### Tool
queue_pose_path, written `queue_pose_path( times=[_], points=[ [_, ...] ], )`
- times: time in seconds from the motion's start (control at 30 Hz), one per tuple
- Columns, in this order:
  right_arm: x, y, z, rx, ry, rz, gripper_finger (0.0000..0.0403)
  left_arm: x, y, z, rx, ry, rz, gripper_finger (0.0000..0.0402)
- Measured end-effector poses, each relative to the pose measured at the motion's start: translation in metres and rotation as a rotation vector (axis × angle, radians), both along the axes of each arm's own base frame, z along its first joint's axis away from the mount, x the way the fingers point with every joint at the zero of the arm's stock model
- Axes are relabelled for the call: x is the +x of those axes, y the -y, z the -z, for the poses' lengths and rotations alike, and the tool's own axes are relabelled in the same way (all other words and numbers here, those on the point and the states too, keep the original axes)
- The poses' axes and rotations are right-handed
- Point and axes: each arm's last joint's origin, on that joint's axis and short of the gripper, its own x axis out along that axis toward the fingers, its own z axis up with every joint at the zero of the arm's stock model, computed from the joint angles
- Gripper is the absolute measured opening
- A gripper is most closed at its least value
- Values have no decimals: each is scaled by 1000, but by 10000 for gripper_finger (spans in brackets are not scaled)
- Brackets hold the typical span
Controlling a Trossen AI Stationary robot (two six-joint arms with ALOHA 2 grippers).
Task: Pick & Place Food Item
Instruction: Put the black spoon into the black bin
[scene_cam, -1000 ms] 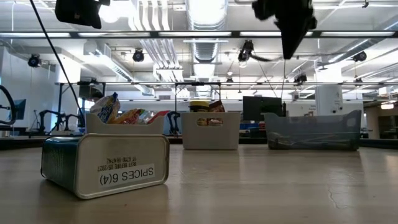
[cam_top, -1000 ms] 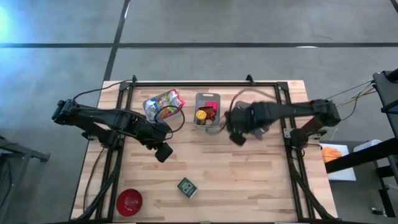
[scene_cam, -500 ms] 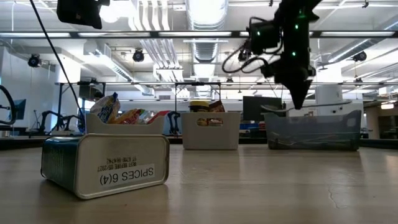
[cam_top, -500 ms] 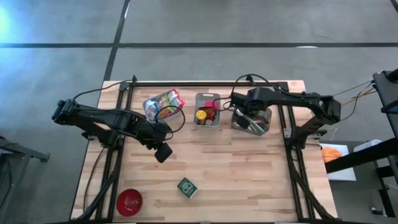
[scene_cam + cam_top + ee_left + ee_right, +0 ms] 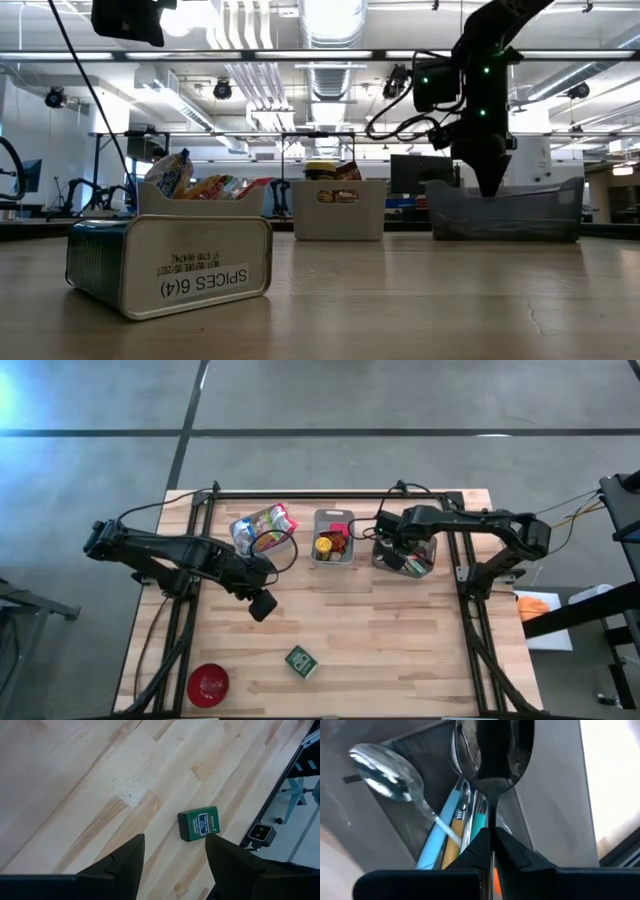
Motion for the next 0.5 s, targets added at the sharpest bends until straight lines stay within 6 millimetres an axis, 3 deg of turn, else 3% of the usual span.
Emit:
queue_pose_path(
  times=[0.5],
  points=[
    [-3, 0, 7, 54, 12, 2, 12, 0, 0, 0, -17, -1, -35, 212]
  ],
)
